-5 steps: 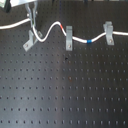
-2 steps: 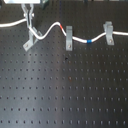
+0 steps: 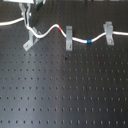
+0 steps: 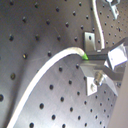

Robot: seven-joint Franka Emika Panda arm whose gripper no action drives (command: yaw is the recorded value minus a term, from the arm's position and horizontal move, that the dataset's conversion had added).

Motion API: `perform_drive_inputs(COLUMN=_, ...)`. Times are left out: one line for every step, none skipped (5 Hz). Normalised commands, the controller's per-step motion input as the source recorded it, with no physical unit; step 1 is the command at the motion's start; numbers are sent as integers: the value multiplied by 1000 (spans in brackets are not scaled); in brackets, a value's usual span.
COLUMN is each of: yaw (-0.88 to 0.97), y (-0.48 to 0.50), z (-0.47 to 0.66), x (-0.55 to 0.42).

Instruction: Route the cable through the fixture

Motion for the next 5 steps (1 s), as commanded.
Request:
perform_drive_inputs(yaw=9, y=-107, z=283, x=-150)
perform_drive_inputs(yaw=57, y=-26, z=267, x=-188)
perform_drive_inputs(yaw=186, y=329, z=95, x=27)
perform_drive_inputs(yaw=266, y=420, z=70, x=45)
perform_drive_inputs(yaw=-3, y=0, z=0, x=0)
